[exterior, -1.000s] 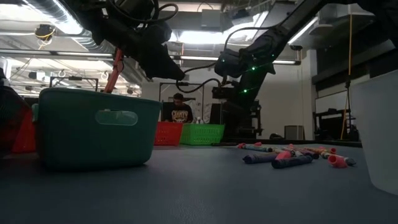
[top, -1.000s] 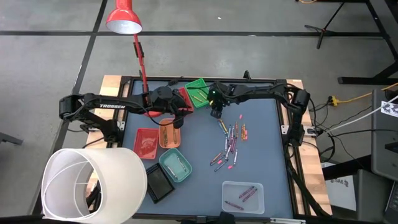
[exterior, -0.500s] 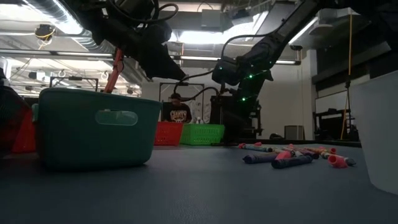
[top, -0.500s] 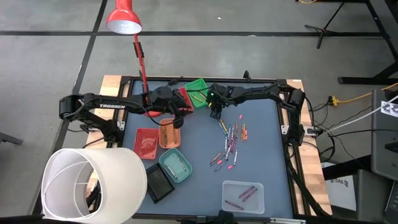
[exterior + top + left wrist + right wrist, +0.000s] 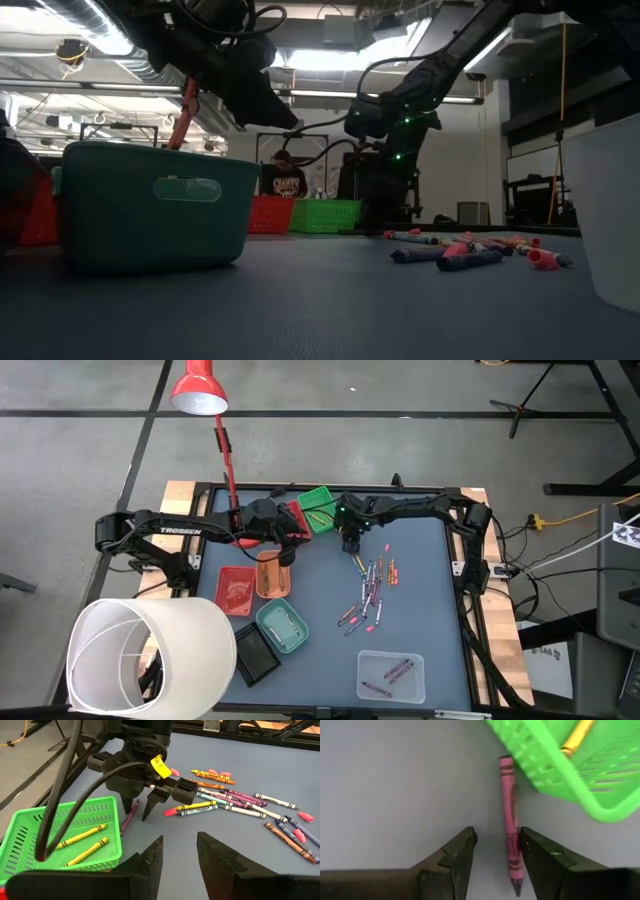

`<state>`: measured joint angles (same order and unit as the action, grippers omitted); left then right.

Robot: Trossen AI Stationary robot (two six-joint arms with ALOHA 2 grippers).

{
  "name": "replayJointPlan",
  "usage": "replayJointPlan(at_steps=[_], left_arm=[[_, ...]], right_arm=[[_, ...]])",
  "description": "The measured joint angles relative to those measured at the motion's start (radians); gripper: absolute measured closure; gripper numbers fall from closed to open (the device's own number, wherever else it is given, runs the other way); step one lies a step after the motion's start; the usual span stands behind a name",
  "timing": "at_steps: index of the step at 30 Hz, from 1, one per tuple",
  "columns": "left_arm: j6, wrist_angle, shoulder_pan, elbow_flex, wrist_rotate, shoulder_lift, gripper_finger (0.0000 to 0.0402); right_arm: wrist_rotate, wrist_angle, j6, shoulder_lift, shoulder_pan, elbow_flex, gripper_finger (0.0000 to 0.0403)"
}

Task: Sort crayons
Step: Put the purple crayon into the white bin

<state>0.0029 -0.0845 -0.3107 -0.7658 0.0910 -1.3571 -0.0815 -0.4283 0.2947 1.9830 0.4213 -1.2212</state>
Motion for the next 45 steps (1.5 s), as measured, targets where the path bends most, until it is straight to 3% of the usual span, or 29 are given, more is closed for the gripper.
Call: replayJointPlan(at_steps=[15, 33, 45], left_arm=[[0.0, 0.0, 0.0, 0.0, 0.0, 0.0, 0.0298], [0.0, 0.0, 0.0, 0.0, 0.0, 0.0, 0.0298], [0.0, 0.001, 0.0, 0.0, 0.0, 0.0, 0.0298]], right_arm=[[0.003, -0.014, -0.001, 0.0, -0.002, 0.002, 0.024], [-0.044, -0.052, -0.001, 0.0, -0.002, 0.002, 0.0392], [-0.095, -0.151, -0.001, -0.092, -0.004, 0.013, 0.0392]])
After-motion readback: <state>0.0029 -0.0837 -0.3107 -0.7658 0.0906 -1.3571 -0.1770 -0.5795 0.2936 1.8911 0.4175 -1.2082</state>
